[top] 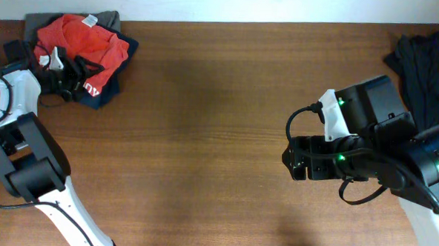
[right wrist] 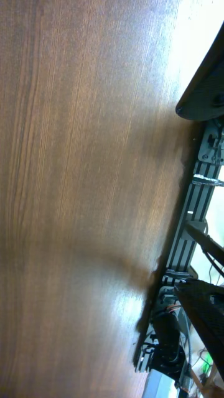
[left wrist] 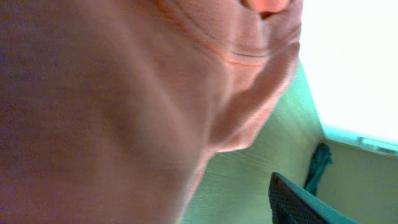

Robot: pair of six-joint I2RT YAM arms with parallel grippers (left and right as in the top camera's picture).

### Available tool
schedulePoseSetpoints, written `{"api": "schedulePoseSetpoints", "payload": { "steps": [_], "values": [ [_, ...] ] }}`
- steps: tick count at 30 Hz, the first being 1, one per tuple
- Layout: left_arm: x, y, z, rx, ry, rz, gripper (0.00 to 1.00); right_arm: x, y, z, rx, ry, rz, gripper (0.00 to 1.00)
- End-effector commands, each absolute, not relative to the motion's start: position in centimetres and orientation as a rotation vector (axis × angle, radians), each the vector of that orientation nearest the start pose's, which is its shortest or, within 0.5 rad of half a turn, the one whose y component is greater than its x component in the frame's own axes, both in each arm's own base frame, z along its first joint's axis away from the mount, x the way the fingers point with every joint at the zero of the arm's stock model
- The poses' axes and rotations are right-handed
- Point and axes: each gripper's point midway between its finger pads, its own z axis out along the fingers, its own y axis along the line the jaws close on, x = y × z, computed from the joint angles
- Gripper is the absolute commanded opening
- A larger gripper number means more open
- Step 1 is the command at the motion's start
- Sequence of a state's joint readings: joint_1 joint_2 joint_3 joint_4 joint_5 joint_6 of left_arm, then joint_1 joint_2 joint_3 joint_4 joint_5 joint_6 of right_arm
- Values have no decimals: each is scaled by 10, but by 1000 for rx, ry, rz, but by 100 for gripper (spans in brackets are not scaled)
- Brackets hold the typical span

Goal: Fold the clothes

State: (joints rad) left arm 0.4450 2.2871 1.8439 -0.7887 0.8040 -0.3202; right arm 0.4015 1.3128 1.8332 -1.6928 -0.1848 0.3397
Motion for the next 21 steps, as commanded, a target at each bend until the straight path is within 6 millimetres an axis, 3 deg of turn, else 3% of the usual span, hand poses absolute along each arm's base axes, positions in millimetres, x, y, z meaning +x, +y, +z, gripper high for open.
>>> {"api": "schedulePoseSetpoints", "payload": {
  "steps": [1, 4, 8, 10, 12, 16, 21],
  "values": [
    [513, 96, 116, -730, 2382, -1136, 71, 196, 120, 319, -153, 2805, 454, 86],
    [513, 96, 129, -676, 2370, -1113, 63, 196, 120, 319, -153, 2805, 454, 86],
    [512, 102, 156, -621, 2349, -1009, 64, 196, 120, 319, -153, 2805, 454, 86],
    [509, 103, 178, -597, 2325, -969, 75, 196, 120, 318, -153, 2805, 454, 87],
    [503, 100, 190, -599, 2321, -968, 94, 197, 121, 318, -152, 2805, 453, 88],
    [501, 101, 198, -625, 2315, -956, 98, 198, 121, 317, -152, 2809, 452, 88],
    [507, 121, 190, -661, 2321, -795, 98, 198, 121, 317, -152, 2810, 451, 88]
  ]
}}
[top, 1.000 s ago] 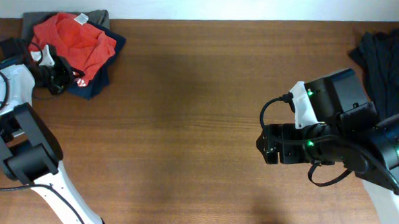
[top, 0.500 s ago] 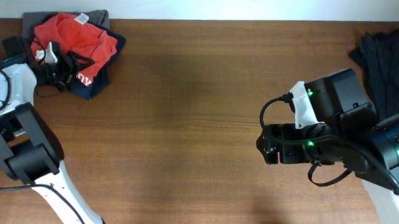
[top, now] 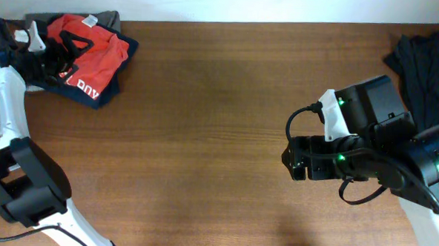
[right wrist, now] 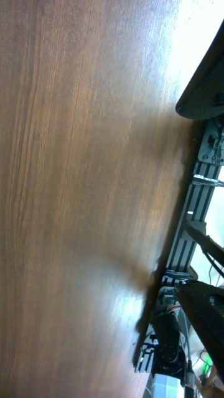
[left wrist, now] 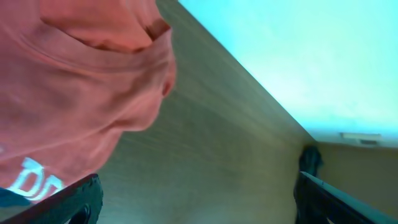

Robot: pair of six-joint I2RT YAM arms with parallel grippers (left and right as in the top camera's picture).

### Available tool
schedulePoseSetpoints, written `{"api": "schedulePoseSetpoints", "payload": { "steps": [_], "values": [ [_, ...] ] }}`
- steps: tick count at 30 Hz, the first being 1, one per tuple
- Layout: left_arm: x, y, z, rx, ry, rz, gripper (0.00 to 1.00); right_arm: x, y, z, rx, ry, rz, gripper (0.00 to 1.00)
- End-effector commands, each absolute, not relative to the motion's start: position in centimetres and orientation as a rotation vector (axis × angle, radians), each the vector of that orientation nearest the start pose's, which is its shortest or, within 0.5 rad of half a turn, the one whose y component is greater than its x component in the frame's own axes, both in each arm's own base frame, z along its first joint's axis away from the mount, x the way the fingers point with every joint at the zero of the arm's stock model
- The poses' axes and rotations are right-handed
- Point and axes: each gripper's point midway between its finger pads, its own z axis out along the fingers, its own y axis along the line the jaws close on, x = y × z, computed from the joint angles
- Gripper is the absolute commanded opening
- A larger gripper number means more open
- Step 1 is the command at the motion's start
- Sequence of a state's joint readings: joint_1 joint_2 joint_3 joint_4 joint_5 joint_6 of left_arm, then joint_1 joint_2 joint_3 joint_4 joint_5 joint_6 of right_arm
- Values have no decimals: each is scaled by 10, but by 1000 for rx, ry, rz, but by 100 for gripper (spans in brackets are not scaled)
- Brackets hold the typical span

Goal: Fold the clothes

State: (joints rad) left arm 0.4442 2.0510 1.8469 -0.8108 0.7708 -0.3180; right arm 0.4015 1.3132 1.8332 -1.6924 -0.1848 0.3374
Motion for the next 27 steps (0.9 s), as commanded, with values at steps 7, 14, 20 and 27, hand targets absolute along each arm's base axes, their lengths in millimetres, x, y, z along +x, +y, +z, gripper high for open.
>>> {"api": "schedulePoseSetpoints", "payload": {
  "steps": [7, 14, 20, 27],
  "values": [
    [513, 170, 175, -761, 2315, -445, 95, 200, 122, 315, -151, 2820, 447, 88],
    [511, 202, 146, -843, 2315, -424, 93, 203, 123, 310, -150, 2843, 439, 88],
    [508, 228, 103, -935, 2315, -480, 91, 203, 123, 310, -149, 2844, 439, 88],
    [515, 250, 88, -964, 2262, -479, 90, 203, 123, 310, -149, 2844, 440, 88]
  ]
}}
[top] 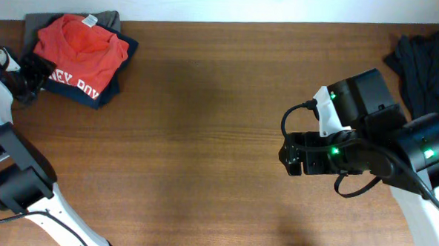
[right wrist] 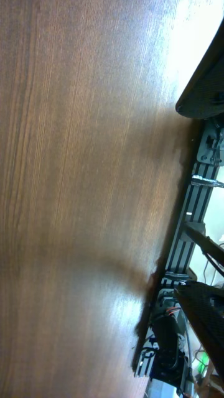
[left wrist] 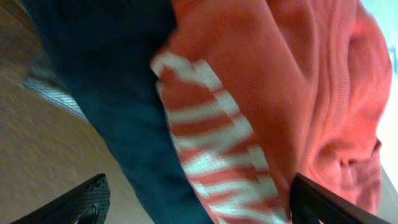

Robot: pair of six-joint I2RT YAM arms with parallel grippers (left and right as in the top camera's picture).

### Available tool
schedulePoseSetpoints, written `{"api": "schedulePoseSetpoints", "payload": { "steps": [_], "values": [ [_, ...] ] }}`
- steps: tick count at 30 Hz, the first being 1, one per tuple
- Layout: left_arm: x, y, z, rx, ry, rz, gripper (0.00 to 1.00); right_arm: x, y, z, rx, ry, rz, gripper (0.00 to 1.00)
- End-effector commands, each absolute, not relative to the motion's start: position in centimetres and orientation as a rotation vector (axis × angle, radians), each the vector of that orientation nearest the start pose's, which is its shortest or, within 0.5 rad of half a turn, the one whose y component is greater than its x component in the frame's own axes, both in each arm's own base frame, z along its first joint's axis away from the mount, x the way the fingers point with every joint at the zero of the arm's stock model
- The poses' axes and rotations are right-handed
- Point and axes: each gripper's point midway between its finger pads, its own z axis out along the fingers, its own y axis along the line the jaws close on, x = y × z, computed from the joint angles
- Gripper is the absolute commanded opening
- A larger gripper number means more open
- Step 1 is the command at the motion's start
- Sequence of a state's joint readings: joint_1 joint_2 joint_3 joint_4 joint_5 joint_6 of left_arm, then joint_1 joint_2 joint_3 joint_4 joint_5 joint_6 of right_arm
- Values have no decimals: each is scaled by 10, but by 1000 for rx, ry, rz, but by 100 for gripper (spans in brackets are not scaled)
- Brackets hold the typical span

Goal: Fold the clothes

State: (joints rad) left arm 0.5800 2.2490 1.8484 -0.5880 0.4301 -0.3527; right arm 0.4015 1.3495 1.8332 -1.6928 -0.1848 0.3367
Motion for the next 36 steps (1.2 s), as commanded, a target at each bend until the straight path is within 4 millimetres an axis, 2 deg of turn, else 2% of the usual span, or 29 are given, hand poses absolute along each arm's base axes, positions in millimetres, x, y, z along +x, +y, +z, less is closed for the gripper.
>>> {"api": "schedulePoseSetpoints", "payload": {
  "steps": [1, 11, 12, 16, 20, 27, 31, 34, 36],
  "values": [
    [517, 249, 87, -955, 2257, -491, 90, 203, 123, 310, -149, 2844, 440, 88],
    [534, 247, 91, -883, 2199, -554, 89, 203, 123, 310, -148, 2844, 440, 88],
    [534, 247, 92, -880, 2195, -556, 84, 203, 123, 310, -148, 2844, 440, 88],
    [536, 247, 93, -881, 2189, -556, 81, 203, 123, 310, -148, 2844, 440, 89],
    [541, 244, 87, -876, 2187, -562, 81, 203, 124, 310, -148, 2845, 440, 89],
    [551, 236, 64, -886, 2196, -585, 79, 204, 124, 310, -132, 2849, 442, 88],
    [556, 241, 57, -880, 2180, -563, 77, 205, 124, 309, -131, 2854, 440, 89],
    [559, 250, 62, -867, 2150, -532, 68, 205, 124, 309, -131, 2854, 440, 88],
    [563, 256, 68, -850, 2122, -518, 68, 205, 124, 309, -131, 2855, 440, 89]
  ]
}}
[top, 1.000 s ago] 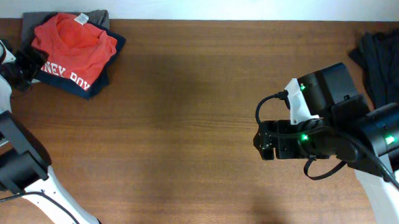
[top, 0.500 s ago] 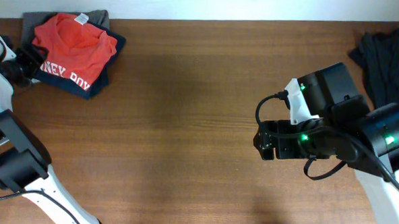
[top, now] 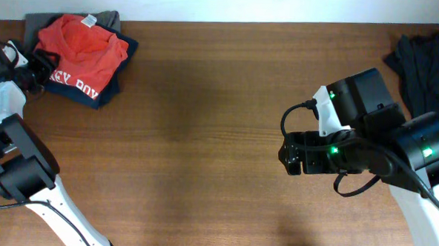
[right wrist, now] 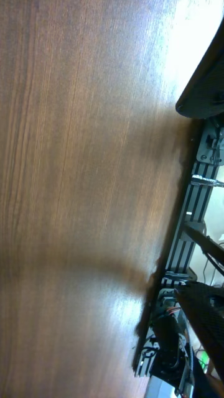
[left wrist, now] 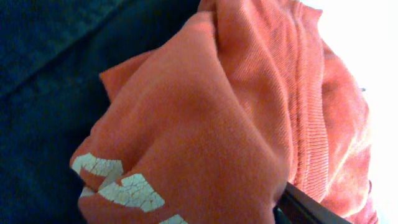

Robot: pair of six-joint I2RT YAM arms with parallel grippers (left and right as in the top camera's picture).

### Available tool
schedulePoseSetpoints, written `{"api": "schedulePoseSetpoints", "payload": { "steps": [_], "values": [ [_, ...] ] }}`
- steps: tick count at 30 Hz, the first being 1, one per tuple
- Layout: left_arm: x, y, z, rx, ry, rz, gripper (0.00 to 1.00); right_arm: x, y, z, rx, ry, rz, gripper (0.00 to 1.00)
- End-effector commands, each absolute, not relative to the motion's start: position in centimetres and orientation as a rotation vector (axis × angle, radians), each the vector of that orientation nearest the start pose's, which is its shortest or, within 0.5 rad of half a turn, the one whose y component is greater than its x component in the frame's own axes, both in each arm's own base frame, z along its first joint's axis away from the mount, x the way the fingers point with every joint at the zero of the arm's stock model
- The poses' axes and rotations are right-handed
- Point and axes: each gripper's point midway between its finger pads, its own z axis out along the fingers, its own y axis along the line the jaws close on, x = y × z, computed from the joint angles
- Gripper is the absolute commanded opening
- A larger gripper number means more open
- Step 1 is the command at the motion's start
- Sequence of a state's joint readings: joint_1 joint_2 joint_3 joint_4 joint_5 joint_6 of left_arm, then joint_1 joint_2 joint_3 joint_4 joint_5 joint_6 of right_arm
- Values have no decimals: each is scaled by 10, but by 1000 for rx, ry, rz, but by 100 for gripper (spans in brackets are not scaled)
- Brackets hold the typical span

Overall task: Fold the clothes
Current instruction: 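Release the shirt and withdraw the left gripper to the left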

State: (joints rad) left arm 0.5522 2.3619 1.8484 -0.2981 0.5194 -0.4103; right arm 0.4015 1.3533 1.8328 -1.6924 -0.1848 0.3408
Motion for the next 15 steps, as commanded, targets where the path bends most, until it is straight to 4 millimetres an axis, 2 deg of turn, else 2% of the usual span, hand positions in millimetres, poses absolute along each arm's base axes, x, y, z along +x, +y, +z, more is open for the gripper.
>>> {"api": "schedulePoseSetpoints", "payload": {
  "steps": [1, 4, 5, 6, 8, 12, 13, 14, 15],
  "values": [
    [563, 259, 70, -847, 2112, -513, 64, 205, 124, 308, -131, 2856, 439, 88],
    [562, 267, 73, -846, 2094, -502, 47, 206, 125, 307, -130, 2861, 438, 89],
    [562, 269, 74, -849, 2091, -499, 33, 206, 125, 307, -130, 2862, 437, 89],
    [561, 271, 74, -852, 2089, -497, 24, 206, 125, 307, -130, 2863, 436, 88],
    [559, 277, 73, -869, 2086, -471, 22, 206, 125, 307, -130, 2864, 436, 88],
    [550, 295, 66, -939, 2093, -365, 31, 207, 125, 306, -130, 2865, 436, 89],
    [548, 297, 64, -949, 2097, -356, 44, 207, 125, 306, -130, 2865, 436, 88],
    [547, 298, 64, -954, 2099, -356, 65, 207, 125, 306, -130, 2865, 436, 89],
    [546, 299, 63, -958, 2100, -358, 66, 207, 125, 306, -130, 2865, 436, 88]
  ]
}}
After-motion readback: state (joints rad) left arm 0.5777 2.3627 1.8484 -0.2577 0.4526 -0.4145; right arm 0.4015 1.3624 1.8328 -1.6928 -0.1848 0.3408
